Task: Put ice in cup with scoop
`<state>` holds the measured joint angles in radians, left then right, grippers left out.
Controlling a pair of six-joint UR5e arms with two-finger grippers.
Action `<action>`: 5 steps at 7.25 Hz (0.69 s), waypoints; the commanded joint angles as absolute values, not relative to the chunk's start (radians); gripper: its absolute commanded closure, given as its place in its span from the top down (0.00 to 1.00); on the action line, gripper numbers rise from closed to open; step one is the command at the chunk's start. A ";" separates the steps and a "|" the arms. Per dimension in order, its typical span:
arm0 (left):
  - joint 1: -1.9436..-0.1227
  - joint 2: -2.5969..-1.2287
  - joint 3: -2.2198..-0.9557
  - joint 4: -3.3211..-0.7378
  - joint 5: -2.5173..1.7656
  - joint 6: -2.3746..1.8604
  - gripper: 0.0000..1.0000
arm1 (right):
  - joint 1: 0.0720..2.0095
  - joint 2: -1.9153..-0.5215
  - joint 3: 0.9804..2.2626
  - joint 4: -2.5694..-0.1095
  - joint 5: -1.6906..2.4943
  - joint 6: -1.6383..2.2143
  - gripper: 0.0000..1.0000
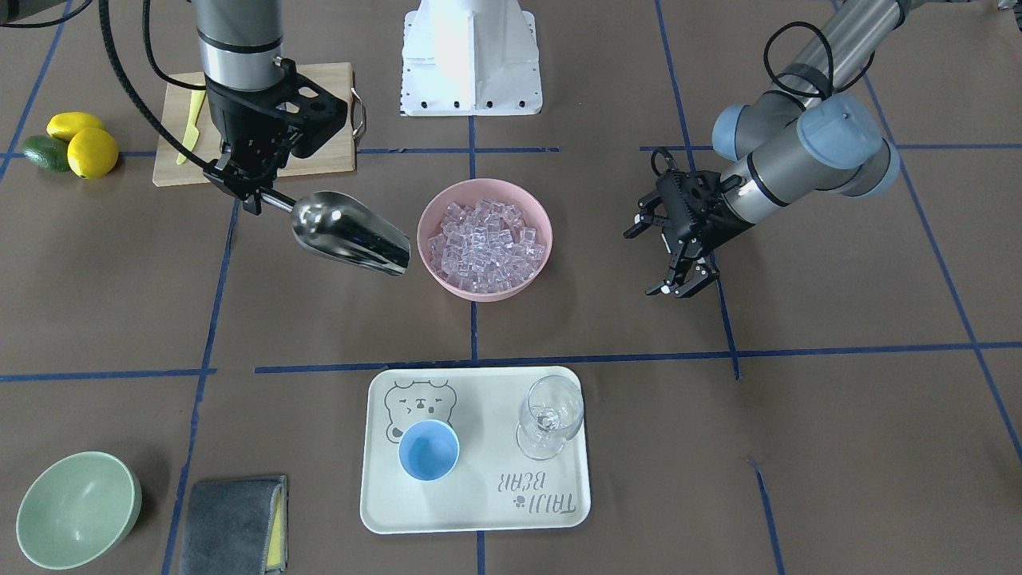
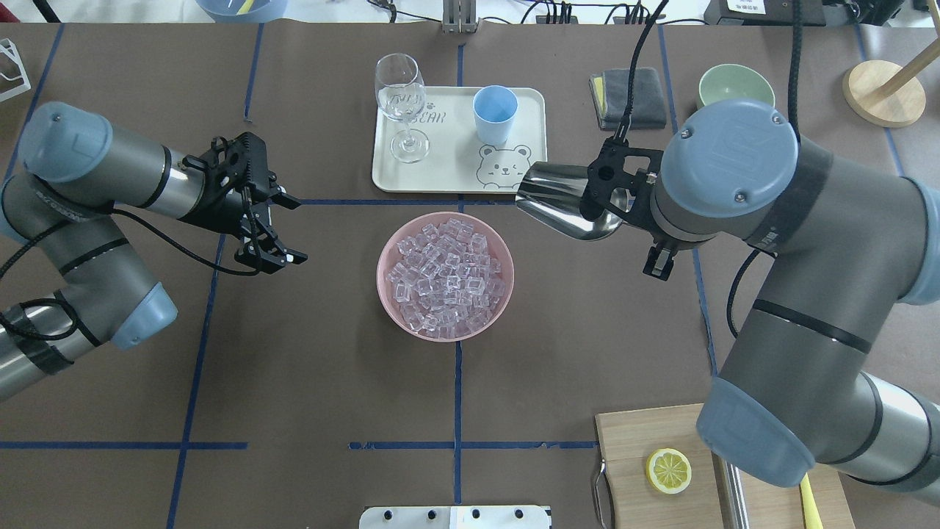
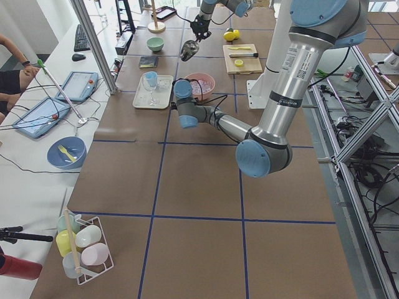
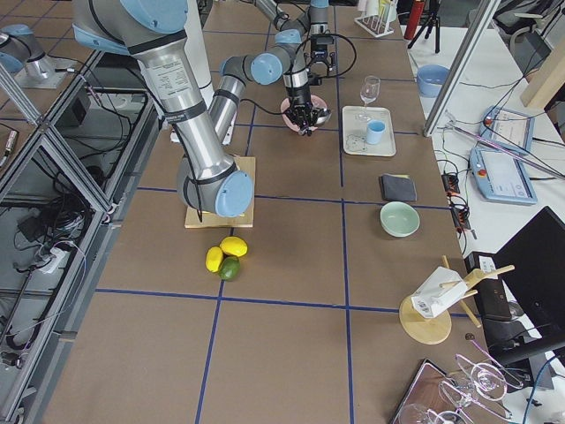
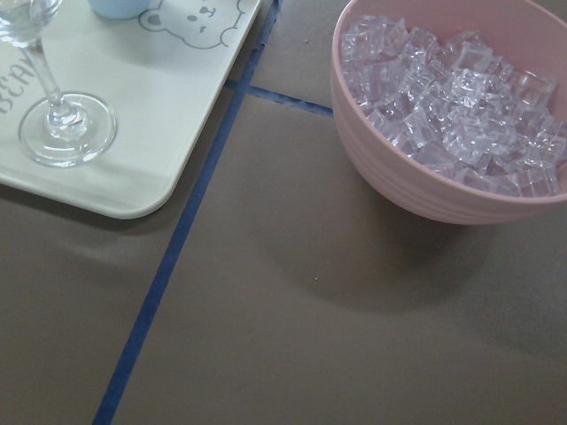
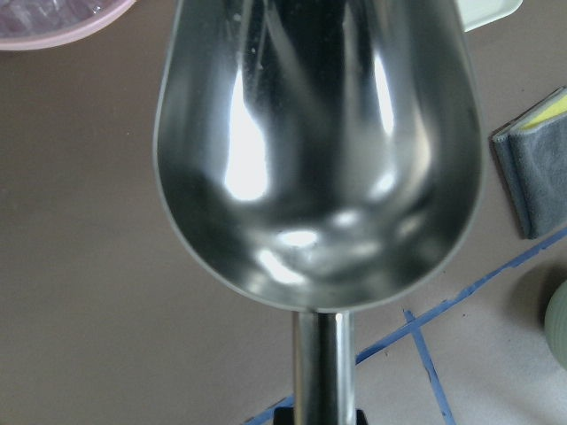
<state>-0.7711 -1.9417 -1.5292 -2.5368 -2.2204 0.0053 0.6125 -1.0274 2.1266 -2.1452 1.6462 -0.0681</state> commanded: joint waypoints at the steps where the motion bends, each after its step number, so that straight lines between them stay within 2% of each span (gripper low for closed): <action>1: -0.712 -1.953 -1.528 -2.582 -2.172 -0.023 1.00 | 0.604 -0.860 2.060 -2.383 1.605 -0.165 0.00; 5: -0.603 -2.000 -1.490 -2.640 -2.054 -0.084 1.00 | 0.607 -0.821 2.111 -2.433 1.618 -0.209 0.00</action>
<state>-0.6235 -1.9782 -1.5089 -2.6365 -2.0665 -0.0633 0.6038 -0.8268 2.0874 -2.4245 1.6116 -0.1950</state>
